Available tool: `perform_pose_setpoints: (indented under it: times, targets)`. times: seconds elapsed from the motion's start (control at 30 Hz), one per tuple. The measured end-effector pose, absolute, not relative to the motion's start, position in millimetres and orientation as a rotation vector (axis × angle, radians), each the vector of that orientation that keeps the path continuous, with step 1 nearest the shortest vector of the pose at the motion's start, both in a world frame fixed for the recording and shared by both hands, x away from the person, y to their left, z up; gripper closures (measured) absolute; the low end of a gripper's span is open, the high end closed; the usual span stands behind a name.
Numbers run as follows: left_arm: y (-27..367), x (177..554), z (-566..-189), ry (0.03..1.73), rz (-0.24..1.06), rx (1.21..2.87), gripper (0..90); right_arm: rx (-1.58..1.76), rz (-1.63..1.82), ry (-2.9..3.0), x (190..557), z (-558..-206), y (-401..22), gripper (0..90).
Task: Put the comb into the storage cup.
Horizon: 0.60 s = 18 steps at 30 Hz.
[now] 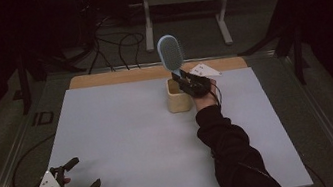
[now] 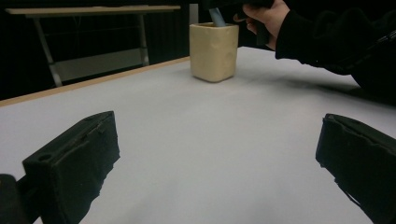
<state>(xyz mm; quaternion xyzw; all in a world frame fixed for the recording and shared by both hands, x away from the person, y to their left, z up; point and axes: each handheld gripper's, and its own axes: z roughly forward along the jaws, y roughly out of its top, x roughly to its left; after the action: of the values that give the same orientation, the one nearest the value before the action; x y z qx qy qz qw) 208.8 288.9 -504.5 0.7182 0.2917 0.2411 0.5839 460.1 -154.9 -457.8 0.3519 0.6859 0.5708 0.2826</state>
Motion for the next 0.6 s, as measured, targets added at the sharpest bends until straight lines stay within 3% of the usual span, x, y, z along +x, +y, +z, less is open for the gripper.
perform_pose_setpoints:
  times: [0.07,0.2,0.3,0.6]
  targets:
    - [288.9,208.8,-504.4,0.68,0.563,1.676,0.0,0.947,1.523,1.852,459.0,-457.8,-154.8,62.0]
    - [288.5,208.6,-504.4,0.679,0.563,1.676,0.0,0.977,1.557,1.891,455.8,-461.6,-157.0,31.1]
    - [288.7,208.8,-504.5,0.681,0.562,1.676,0.0,0.966,1.537,1.866,450.8,-462.5,-158.2,13.5]
    - [288.7,208.7,-504.2,0.682,0.565,1.677,0.0,0.963,1.532,1.885,450.9,-454.0,-162.6,9.6]
